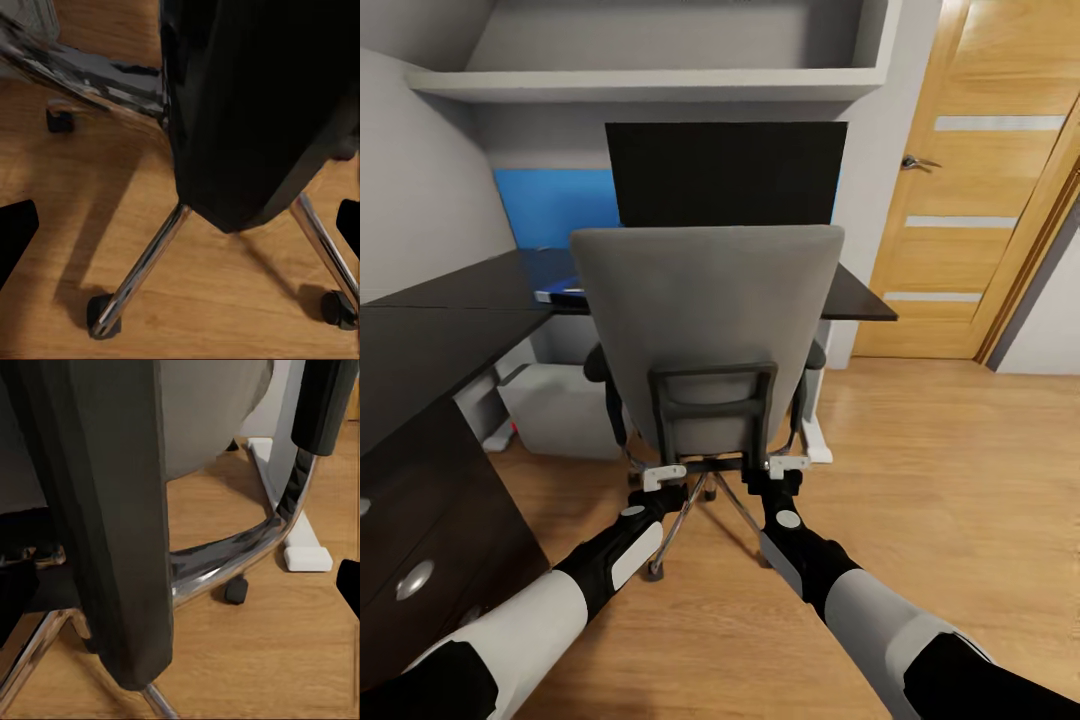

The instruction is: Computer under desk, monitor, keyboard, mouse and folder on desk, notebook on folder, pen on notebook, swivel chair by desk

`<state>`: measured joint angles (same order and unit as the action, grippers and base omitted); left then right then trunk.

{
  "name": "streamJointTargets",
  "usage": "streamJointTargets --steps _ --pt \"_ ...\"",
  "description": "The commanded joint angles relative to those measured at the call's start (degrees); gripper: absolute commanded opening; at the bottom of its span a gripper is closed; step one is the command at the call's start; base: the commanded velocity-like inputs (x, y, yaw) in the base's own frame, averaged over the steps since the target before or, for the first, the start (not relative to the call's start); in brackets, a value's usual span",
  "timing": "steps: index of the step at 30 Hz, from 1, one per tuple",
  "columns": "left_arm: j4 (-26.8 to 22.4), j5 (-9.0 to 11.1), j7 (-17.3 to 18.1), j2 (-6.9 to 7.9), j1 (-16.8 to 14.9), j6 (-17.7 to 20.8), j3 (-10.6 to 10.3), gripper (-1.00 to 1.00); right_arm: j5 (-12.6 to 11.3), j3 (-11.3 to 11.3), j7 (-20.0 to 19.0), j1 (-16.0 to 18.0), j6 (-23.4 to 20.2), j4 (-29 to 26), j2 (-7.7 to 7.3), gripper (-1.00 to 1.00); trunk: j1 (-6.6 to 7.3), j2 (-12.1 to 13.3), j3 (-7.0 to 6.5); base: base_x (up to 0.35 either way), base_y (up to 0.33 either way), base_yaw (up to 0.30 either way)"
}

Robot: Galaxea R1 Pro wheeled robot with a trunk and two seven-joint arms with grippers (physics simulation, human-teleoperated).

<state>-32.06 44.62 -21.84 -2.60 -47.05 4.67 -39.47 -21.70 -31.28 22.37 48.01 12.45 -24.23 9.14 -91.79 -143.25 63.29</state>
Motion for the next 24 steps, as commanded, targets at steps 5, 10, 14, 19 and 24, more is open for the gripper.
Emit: streamJointTargets --steps 5,10,14,19,24 --pt "-0.1 0.3 -0.5 0.05 -0.1 0.2 -0.3 1.0 -0.6 -0.4 0.4 0.1 0.4 0.1 -0.08 1.0 0.04 0.0 0.05 -0.315 -0.086 0.0" --pt "-0.1 0.3 -0.6 0.05 -0.1 0.2 -0.3 1.0 -0.6 -0.4 0.4 0.1 0.4 0.1 -0.08 1.0 0.04 0.0 0.05 -0.329 -0.091 0.0" --pt "-0.1 0.3 -0.6 0.05 -0.1 0.2 -0.3 1.0 -0.6 -0.4 0.4 0.1 0.4 0.1 -0.08 1.0 0.04 0.0 0.05 -0.331 -0.091 0.0" --pt "-0.1 0.3 -0.6 0.05 -0.1 0.2 -0.3 1.0 -0.6 -0.4 0.4 0.1 0.4 0.1 -0.08 1.0 0.04 0.0 0.05 -0.331 -0.091 0.0" --pt "-0.1 0.3 -0.6 0.05 -0.1 0.2 -0.3 1.0 -0.7 -0.4 0.4 0.1 0.4 0.1 -0.08 1.0 0.04 0.0 0.05 -0.331 -0.091 0.0"
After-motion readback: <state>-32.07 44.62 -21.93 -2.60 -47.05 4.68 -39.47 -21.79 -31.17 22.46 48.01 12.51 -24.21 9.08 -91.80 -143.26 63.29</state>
